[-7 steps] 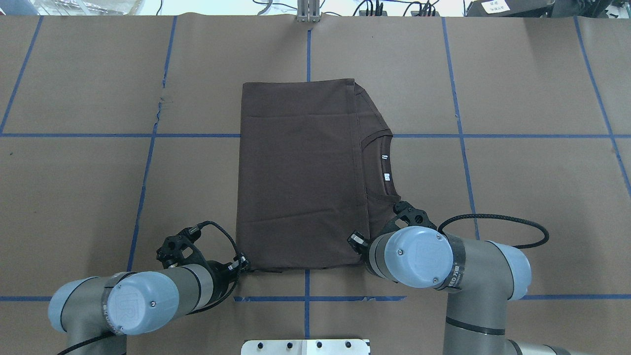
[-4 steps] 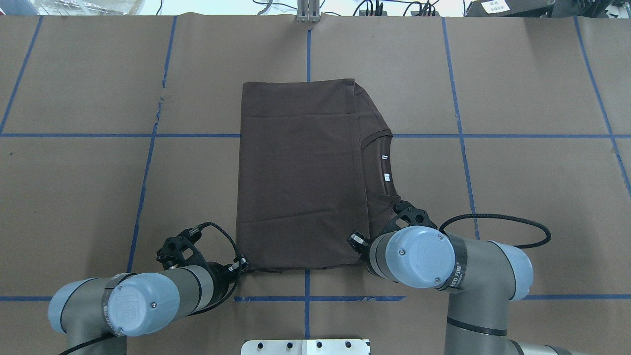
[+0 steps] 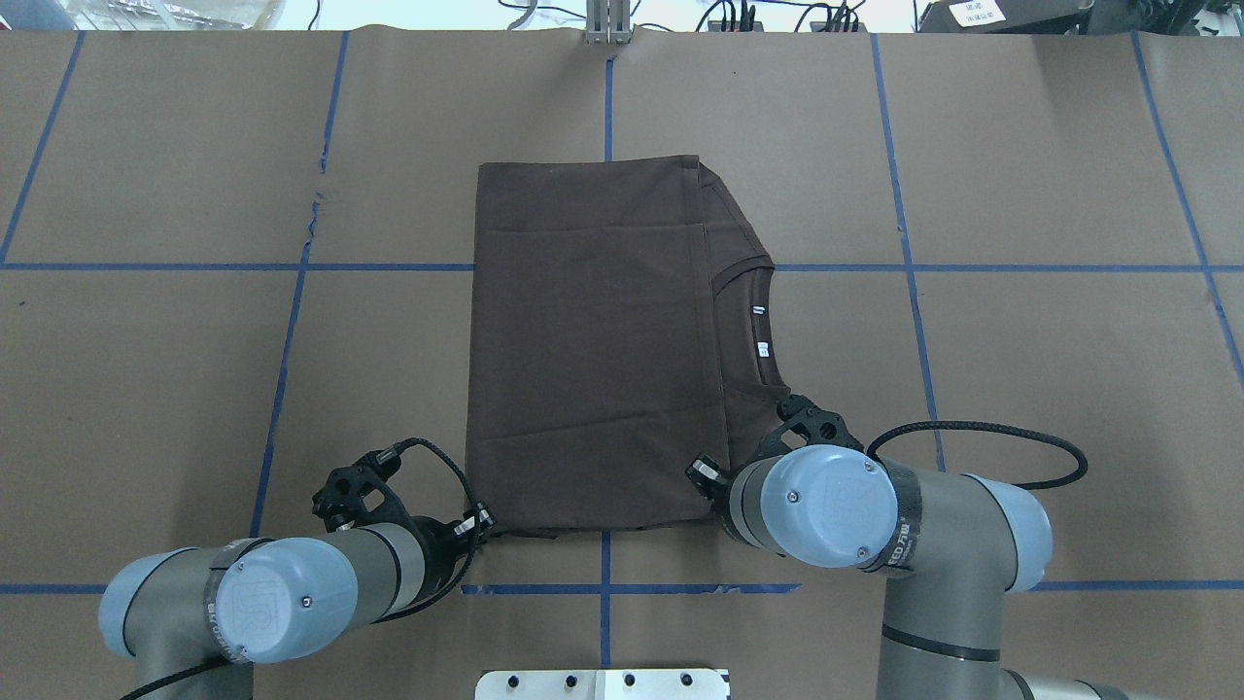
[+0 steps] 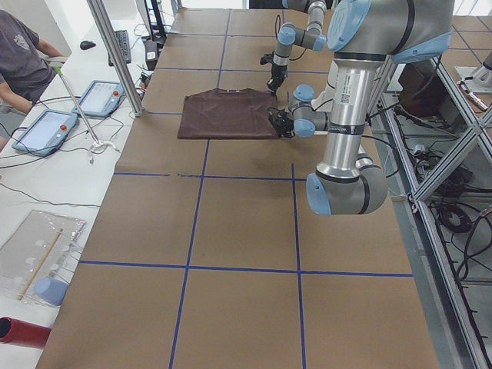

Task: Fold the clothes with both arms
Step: 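Move the left gripper to the near edge and grasp both near corners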

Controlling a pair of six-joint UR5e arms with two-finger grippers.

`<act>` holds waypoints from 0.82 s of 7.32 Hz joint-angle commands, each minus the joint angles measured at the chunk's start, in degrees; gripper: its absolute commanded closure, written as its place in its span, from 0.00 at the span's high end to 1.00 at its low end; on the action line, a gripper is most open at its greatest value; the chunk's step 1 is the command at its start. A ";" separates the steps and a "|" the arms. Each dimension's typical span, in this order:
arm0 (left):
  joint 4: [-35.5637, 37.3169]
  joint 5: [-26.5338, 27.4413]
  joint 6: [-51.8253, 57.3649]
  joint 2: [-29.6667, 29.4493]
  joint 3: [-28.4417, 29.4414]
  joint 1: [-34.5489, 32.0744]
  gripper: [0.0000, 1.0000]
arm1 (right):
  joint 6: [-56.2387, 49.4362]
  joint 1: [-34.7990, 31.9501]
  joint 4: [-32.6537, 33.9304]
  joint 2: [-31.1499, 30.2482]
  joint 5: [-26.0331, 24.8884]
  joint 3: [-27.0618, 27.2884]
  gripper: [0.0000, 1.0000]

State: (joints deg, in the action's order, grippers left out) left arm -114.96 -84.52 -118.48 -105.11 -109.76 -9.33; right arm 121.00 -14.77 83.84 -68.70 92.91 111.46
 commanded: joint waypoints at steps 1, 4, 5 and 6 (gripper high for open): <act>0.00 0.06 0.00 -0.01 -2.46 -0.25 0.00 | 0.02 -0.08 0.00 -0.03 -0.01 -0.02 0.00; 4.87 0.06 -0.09 0.78 -9.29 -0.52 0.00 | 0.02 -0.17 0.00 -3.08 1.47 5.05 0.00; 9.53 0.06 -1.91 0.61 -12.90 0.18 0.00 | 0.11 -0.17 0.18 -6.06 1.66 9.17 0.00; 10.36 0.14 -3.41 0.86 -14.94 2.36 0.00 | 0.20 -0.17 1.14 -7.22 5.23 14.43 0.00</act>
State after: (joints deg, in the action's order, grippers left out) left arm -107.29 -84.44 -120.15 -104.42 -121.40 -8.85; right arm 121.10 -14.94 84.18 -73.71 95.18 119.95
